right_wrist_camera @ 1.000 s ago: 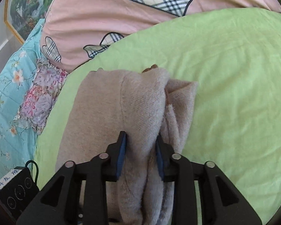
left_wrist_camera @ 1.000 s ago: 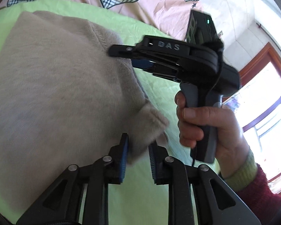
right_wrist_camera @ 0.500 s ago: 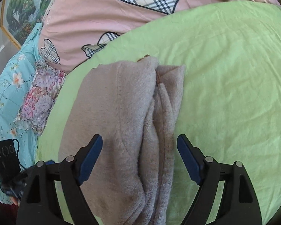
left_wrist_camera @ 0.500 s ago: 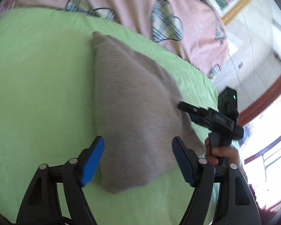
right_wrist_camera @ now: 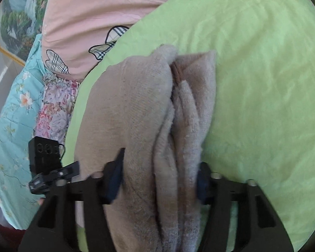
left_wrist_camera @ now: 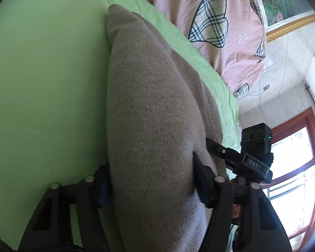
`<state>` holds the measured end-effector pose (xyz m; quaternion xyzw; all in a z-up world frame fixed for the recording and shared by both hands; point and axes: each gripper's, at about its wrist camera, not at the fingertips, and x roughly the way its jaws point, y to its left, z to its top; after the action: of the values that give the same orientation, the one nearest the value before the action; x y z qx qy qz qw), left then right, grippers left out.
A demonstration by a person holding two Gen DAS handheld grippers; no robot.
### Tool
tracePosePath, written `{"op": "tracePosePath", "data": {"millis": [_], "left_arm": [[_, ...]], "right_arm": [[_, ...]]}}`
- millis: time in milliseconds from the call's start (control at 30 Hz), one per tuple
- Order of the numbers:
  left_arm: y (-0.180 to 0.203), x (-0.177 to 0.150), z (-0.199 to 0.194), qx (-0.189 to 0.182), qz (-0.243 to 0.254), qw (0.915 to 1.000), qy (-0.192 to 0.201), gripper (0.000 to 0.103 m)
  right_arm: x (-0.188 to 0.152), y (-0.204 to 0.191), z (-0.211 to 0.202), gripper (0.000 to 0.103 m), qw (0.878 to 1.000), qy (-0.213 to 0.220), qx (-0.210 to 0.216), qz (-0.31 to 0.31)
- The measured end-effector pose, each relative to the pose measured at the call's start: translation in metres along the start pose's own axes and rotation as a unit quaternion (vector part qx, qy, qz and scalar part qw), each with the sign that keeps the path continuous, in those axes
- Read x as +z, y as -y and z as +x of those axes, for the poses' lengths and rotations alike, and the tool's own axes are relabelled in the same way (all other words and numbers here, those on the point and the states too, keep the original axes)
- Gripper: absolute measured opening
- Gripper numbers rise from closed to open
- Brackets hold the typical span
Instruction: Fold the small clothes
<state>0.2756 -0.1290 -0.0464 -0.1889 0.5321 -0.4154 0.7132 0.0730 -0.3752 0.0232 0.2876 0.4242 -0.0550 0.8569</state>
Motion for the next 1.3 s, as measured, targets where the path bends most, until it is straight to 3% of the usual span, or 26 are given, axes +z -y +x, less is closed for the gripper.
{"op": "tracePosePath", "data": {"millis": [67, 100, 300, 433, 567, 733, 833, 900, 1067, 1133, 1233, 1300], "left_arm": [[0.007, -0.003, -0.009, 0.003, 0.018, 0.9998, 0.012, 0.046], [0.014, -0.006, -0.015, 0.005, 0.027, 0.9995, 0.017, 0.045], [0.022, -0.029, -0.090, 0.032, 0.060, 0.9964, 0.051, 0.043], [0.004, -0.053, -0.148, 0.063, 0.064, 0.9939, 0.065, 0.043], [-0.023, -0.076, -0.180, 0.093, 0.055, 0.9916, 0.071, 0.044], [-0.060, -0.103, -0.179, 0.108, 0.022, 0.9918, 0.065, 0.056], [-0.066, -0.106, -0.188, 0.094, 0.003, 0.9929, 0.072, 0.062], [-0.070, -0.104, -0.193, 0.091, -0.006, 0.9931, 0.073, 0.064], [-0.084, -0.095, -0.206, 0.094, -0.039, 0.9898, 0.099, 0.064], [-0.084, -0.095, -0.204, 0.094, -0.043, 0.9898, 0.099, 0.062], [-0.071, -0.100, -0.197, 0.128, -0.016, 0.9865, 0.101, 0.061], [-0.062, -0.103, -0.191, 0.144, -0.009, 0.9852, 0.092, 0.061]], "right_arm": [[-0.004, -0.007, -0.005, 0.036, 1.000, 0.011, 0.003, -0.001], [-0.007, -0.011, -0.009, 0.035, 1.000, 0.016, 0.006, -0.001], [-0.030, -0.062, -0.013, 0.032, 0.998, 0.027, 0.052, -0.032], [-0.058, -0.102, 0.009, 0.032, 0.994, 0.013, 0.096, -0.057], [-0.082, -0.125, 0.043, 0.032, 0.991, -0.012, 0.119, -0.060], [-0.099, -0.129, 0.070, 0.036, 0.994, -0.029, 0.080, -0.066], [-0.099, -0.129, 0.062, 0.055, 0.996, -0.031, 0.054, -0.062], [-0.097, -0.134, 0.049, 0.061, 0.997, -0.016, 0.021, -0.075], [-0.085, -0.155, 0.016, 0.061, 0.993, 0.048, -0.016, -0.110], [-0.077, -0.166, 0.020, 0.058, 0.992, 0.041, -0.007, -0.120], [-0.070, -0.178, 0.053, 0.038, 0.993, 0.000, -0.018, -0.115], [-0.072, -0.181, 0.067, 0.016, 0.993, -0.018, -0.008, -0.114]]}}
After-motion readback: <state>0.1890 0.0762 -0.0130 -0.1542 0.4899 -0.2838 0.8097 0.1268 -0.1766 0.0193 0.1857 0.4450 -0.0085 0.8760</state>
